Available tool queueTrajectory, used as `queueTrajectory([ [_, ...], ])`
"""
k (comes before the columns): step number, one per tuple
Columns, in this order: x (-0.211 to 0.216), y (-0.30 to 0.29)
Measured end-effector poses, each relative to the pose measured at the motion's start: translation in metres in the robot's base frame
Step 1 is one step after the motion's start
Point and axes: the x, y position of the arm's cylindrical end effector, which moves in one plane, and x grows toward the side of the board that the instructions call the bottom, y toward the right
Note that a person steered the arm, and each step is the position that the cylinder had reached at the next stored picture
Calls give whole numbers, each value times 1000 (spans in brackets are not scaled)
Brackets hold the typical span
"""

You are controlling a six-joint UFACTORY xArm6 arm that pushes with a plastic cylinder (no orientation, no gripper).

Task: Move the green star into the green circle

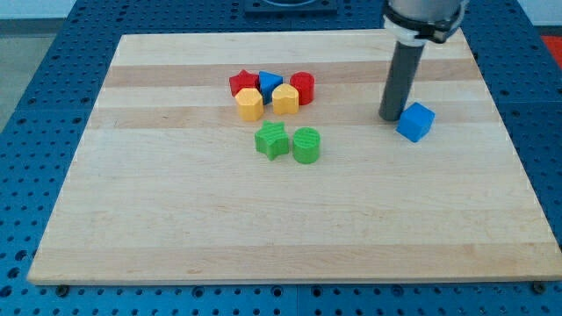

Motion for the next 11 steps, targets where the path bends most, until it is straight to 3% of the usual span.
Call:
queueTrajectory([
  [3, -5, -194],
  [4, 11, -214],
  [5, 44, -213],
  [6, 59, -171],
  [8, 60, -49],
  [11, 54, -95],
])
